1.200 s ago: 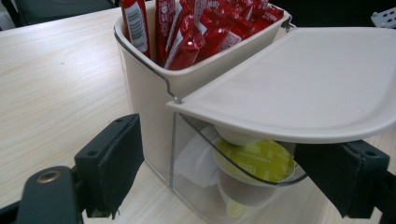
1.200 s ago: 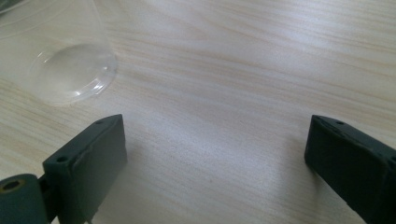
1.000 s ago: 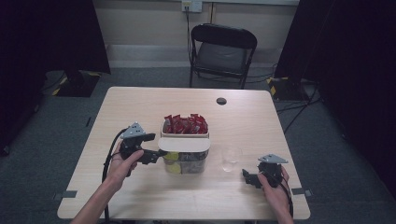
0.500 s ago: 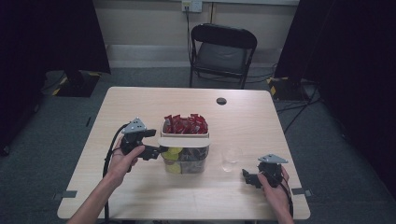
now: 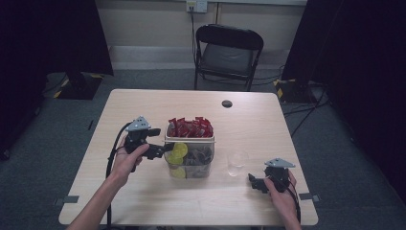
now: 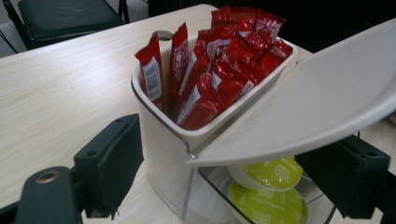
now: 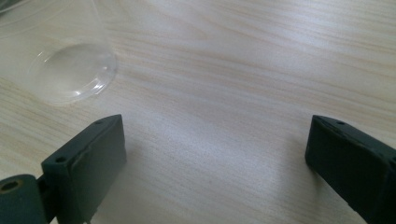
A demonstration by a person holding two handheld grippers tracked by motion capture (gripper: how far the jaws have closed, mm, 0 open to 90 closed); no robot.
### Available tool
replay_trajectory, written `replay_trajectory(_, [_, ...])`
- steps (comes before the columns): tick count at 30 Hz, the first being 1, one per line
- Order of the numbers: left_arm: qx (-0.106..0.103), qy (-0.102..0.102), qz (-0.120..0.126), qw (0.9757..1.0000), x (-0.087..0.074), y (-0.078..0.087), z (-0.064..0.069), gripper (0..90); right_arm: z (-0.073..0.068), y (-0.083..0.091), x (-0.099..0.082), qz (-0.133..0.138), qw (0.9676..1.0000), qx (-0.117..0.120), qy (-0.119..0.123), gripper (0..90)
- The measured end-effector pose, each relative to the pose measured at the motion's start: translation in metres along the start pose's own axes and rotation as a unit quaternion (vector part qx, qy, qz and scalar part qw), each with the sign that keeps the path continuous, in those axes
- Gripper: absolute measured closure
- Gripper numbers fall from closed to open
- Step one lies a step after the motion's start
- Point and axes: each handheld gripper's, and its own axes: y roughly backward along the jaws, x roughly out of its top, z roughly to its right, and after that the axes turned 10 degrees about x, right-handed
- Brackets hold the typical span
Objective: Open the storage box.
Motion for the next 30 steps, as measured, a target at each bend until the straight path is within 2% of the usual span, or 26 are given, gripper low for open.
replay_trajectory(7, [-0.005,0.016,0.006,0.9998,-0.0001,-0.0037,-0.0030,15.2,0.0000,0.0000,0.0000,0.000,1.0000,0.000,0.000,4.6])
replay_trajectory(10, [-0.001,0.016,0.007,0.9998,0.0002,-0.0041,-0.0037,15.4,0.0000,0.0000,0.0000,0.000,1.0000,0.000,0.000,4.7])
replay_trajectory(12, [0.008,0.017,-0.001,0.9998,0.0002,-0.0045,-0.0050,15.5,0.0000,0.0000,0.0000,0.000,1.0000,0.000,0.000,4.6])
replay_trajectory(18, [0.013,0.015,-0.001,0.9998,0.0038,-0.0053,-0.0062,15.5,0.0001,0.0000,0.0001,0.000,1.0000,0.000,0.000,4.6])
replay_trajectory(24, [0.007,0.014,0.008,0.9998,0.0065,-0.0071,-0.0069,15.4,0.0001,0.0000,0.0000,0.000,1.0000,0.000,0.000,4.6])
replay_trajectory(28, [0.005,0.018,0.015,0.9997,0.0060,-0.0082,-0.0076,15.4,0.0002,0.0000,0.0000,0.000,1.0000,0.000,0.001,4.6])
replay_trajectory(29, [0.005,0.028,0.019,0.9994,0.0055,-0.0088,-0.0080,15.4,0.0001,0.0000,0.0000,0.000,1.0000,0.000,0.000,4.6])
replay_trajectory(30, [0.009,0.026,0.014,0.9995,0.0061,-0.0089,-0.0086,15.4,0.0001,0.0000,0.0000,0.000,1.0000,0.000,0.000,4.6])
